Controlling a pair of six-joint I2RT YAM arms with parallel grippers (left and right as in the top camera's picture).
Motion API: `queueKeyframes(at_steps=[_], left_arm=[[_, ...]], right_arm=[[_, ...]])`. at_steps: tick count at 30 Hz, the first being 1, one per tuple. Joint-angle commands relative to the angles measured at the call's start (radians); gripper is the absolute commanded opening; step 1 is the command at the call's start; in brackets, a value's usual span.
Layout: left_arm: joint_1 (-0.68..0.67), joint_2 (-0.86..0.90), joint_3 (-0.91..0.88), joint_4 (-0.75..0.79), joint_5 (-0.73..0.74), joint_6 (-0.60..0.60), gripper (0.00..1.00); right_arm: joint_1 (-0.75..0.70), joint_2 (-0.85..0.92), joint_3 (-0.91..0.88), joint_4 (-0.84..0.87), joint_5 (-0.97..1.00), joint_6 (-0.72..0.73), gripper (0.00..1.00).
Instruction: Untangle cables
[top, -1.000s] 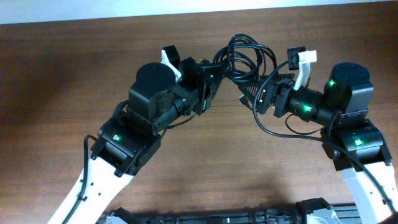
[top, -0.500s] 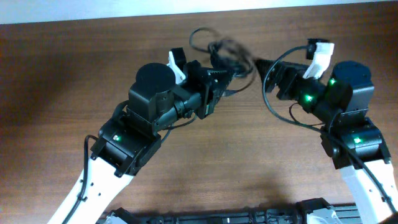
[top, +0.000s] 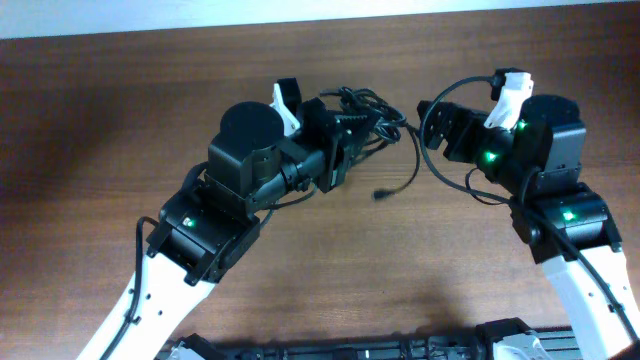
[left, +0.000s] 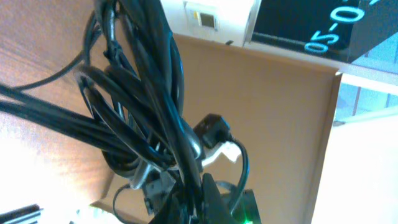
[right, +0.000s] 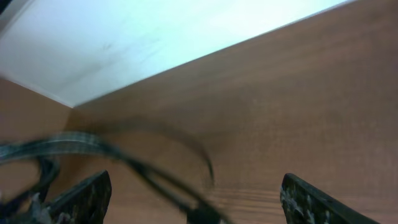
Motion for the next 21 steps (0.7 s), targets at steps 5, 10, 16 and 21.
queueKeyframes(at_steps=[5,10,16,21], left_arm=[[-0.003,-0.011,0.012,-0.013,-0.128,0.114,0.00],[-0.004,-0.011,0.012,-0.013,-0.108,0.135,0.00],[-0.004,-0.011,0.012,-0.013,-0.034,0.180,0.00],[-0.004,-0.011,0.012,-0.012,0.005,0.294,0.00]], right_arm=[[-0.002,-0.141,0.004,-0.016,-0.226,-0.422,0.86],[-0.002,-0.207,0.004,-0.030,-0.371,-0.673,0.87],[-0.002,-0.211,0.004,-0.031,-0.386,-0.821,0.78],[-0.002,-0.211,0.004,-0.022,-0.437,-0.883,0.65]])
